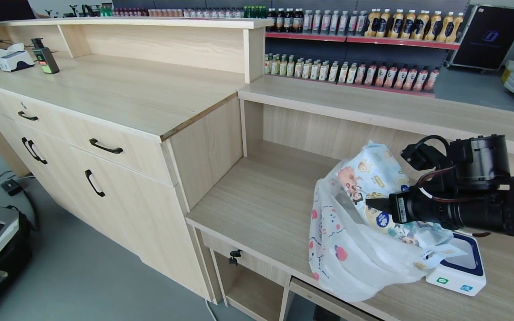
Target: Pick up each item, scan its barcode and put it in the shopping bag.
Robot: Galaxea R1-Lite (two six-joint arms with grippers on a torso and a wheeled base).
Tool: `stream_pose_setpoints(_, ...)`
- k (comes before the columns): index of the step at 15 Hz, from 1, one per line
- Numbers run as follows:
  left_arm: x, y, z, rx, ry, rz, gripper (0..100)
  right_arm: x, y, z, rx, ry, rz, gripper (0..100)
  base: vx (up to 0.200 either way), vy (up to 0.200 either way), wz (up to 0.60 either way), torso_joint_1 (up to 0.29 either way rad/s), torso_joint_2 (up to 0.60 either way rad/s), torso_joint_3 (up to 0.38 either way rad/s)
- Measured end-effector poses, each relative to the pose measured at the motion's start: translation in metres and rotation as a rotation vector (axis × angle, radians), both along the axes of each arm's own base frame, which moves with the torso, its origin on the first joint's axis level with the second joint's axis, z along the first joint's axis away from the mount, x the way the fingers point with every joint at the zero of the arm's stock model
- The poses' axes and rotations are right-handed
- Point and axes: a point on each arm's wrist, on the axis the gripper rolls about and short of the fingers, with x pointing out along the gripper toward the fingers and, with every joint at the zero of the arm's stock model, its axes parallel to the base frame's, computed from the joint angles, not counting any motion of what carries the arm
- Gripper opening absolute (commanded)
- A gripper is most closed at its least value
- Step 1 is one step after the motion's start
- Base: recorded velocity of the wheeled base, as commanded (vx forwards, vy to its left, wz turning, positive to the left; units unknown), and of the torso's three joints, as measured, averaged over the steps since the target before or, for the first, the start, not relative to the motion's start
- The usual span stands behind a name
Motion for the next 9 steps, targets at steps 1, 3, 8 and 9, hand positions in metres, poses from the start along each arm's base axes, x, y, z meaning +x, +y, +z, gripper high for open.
stream_pose_setpoints(1, 0.0, 0.0, 0.0, 0.0, 0.0, 0.0, 100, 0.0, 0.0, 0.0, 0.001, 0.001, -0.003, 0, 0.0, 0.0, 0.0, 0.0, 0.0, 0.0)
stream_pose_setpoints(3, 0.0, 0.0, 0.0, 0.0, 0.0, 0.0, 100, 0.0, -0.003, 0.0, 0.001, 0.001, -0.012, 0, 0.0, 0.0, 0.0, 0.0, 0.0, 0.0)
stream_pose_setpoints(8, 0.0, 0.0, 0.0, 0.0, 0.0, 0.0, 100, -0.011, -0.017, 0.001, 0.0, -0.001, -0.053, 0, 0.0, 0.0, 0.0, 0.0, 0.0, 0.0)
stream_pose_setpoints(9, 0.0, 0.0, 0.0, 0.0, 0.0, 0.0, 100, -0.014, -0.018, -0.001, -0.001, 0.004, -0.056, 0, 0.0, 0.0, 0.0, 0.0, 0.0, 0.0)
